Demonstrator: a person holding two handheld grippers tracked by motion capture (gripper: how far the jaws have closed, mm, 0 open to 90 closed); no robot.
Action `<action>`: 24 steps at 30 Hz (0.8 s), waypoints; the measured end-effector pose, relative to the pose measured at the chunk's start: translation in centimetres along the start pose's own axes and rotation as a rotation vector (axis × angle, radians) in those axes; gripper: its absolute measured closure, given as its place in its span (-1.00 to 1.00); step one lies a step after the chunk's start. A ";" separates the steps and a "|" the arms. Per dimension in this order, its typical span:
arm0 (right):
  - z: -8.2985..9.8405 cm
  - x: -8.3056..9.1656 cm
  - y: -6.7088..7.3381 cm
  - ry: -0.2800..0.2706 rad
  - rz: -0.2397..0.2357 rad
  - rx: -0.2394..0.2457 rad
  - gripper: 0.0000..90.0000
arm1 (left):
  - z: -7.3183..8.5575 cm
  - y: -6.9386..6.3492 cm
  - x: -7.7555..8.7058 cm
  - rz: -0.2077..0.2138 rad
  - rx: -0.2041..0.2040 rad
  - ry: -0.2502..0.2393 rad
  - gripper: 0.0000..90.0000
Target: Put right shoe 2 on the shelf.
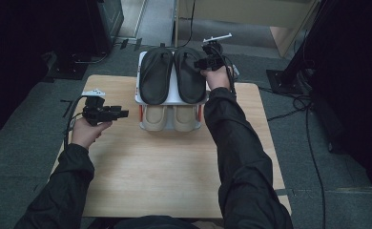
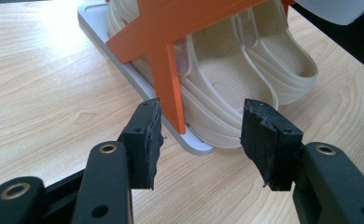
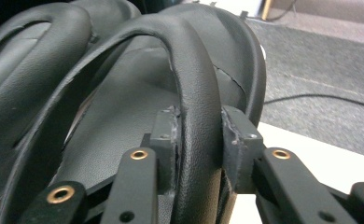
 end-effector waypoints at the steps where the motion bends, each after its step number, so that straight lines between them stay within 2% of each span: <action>1: 0.1 0.1 -0.1 -0.006 -0.006 0.005 0.46 | 0.0 0.0 0.0 0.000 0.000 0.001 0.07; 6: -0.1 1.3 -0.1 -0.029 -0.035 0.011 0.41 | 0.1 0.1 -0.2 -0.005 0.000 0.008 0.06; 10: -0.3 3.0 -0.2 -0.079 -0.060 0.035 0.43 | 0.1 0.3 -0.1 -0.009 0.003 0.010 0.06; 14: -0.1 4.1 -0.4 -0.065 -0.032 0.082 0.58 | 0.1 0.2 -0.1 -0.010 0.003 0.005 0.06; 15: 0.3 4.2 -0.8 -0.063 -0.016 0.105 0.61 | 0.1 0.2 -0.1 -0.011 0.000 0.006 0.06; 21: 2.1 3.3 -2.0 -0.038 -0.002 0.110 0.62 | 0.2 0.3 -0.2 -0.016 0.002 0.002 0.07; 24: 2.6 2.9 -2.2 -0.031 -0.007 0.104 0.62 | 0.2 0.3 -0.1 -0.014 0.005 0.001 0.07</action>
Point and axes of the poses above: each handheld gripper's, and its own axes: x roughly backward along the jaws, z roughly out of its underside, y roughly to its left, the point moved 1 cm from there along -x, roughly forward along the jaws, and after that the axes turned 6 degrees about -z, right-handed, at the moved point
